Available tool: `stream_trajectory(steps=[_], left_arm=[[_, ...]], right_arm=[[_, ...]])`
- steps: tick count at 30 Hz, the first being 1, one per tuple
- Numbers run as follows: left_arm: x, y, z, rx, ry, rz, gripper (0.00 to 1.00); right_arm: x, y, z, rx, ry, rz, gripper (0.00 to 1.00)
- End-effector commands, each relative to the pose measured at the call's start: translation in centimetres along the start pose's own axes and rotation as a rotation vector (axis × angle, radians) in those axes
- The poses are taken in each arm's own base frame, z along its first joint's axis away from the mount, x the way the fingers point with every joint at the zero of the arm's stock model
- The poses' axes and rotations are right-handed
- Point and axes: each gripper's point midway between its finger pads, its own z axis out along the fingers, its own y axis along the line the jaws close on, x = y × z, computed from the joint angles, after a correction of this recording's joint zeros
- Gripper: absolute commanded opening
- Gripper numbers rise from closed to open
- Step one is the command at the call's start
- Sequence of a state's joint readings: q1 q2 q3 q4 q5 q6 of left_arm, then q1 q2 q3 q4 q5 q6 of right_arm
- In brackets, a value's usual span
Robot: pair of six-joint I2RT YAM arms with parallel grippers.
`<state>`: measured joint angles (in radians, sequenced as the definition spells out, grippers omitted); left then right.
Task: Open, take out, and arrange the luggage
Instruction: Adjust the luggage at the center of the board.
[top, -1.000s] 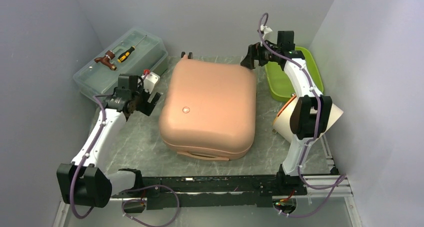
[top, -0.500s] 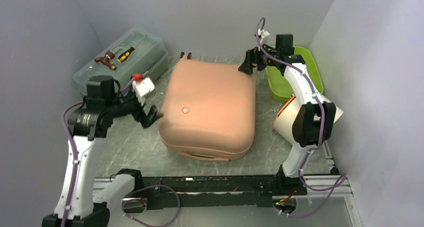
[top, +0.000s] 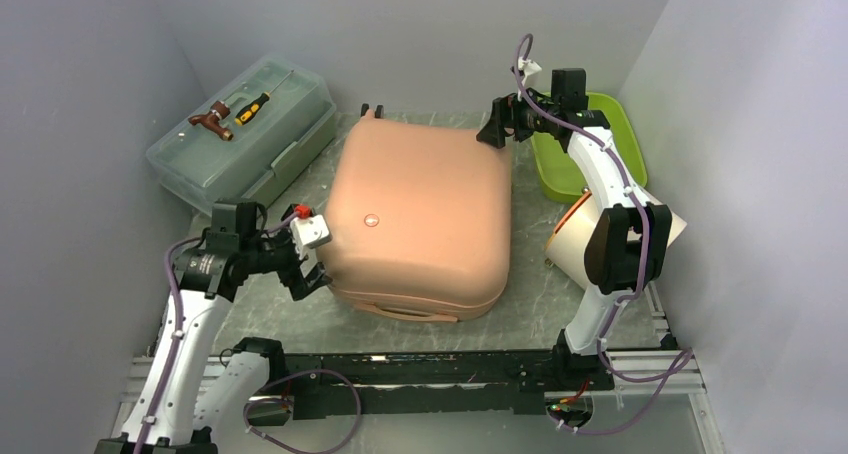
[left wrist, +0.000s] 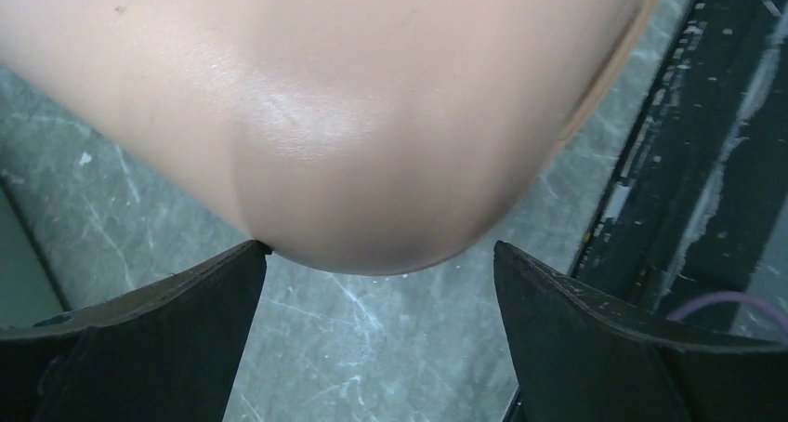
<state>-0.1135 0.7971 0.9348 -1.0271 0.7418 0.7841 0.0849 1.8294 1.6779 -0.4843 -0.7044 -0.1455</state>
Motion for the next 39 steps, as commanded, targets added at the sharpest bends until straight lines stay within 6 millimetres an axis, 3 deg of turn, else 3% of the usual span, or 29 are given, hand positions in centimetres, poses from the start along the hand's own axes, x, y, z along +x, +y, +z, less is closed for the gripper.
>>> stream_trajectory(steps=[1,10,16,21,29,31,34,39], left_arm=[[0.2,3.6,1.7,-0.132,0.004,-0.064,0.99],[0.3,11.4,3.8,-0.377,0.036,-0.178,0.99],[-1.9,15.6,4.2,-0.454,0.022,-0.207,0.99],[-3.1,17.8,5.5,-0.457,0.020,-0.238,0.99],[-2.9,21.3,6.3,-0.546,0.088,-0.298,0.99],[-3.6,21.8,5.7,-0.568,0.079,-0.303,0.99],[-5.7,20.6,4.9,-0.517,0.021,-0.273,0.99],[-9.0,16.3,3.4,-0.356,-0.075,-0.193,0.99]], right_arm=[[8.3,3.0,2.2,-0.112,0.242,0.143,1.00],[10.5,3.3,2.2,-0.163,0.308,0.105,1.00],[12.3,3.6,0.9,-0.190,0.385,0.017,1.00],[13.1,3.4,0.2,-0.174,0.413,-0.041,1.00],[14.0,3.3,-0.3,-0.187,0.470,-0.046,1.00],[13.7,3.1,-0.4,-0.173,0.457,-0.055,1.00],[12.2,2.7,-0.6,-0.135,0.413,-0.080,1.00],[5.0,-0.6,-1.7,0.119,0.189,-0.100,1.00]])
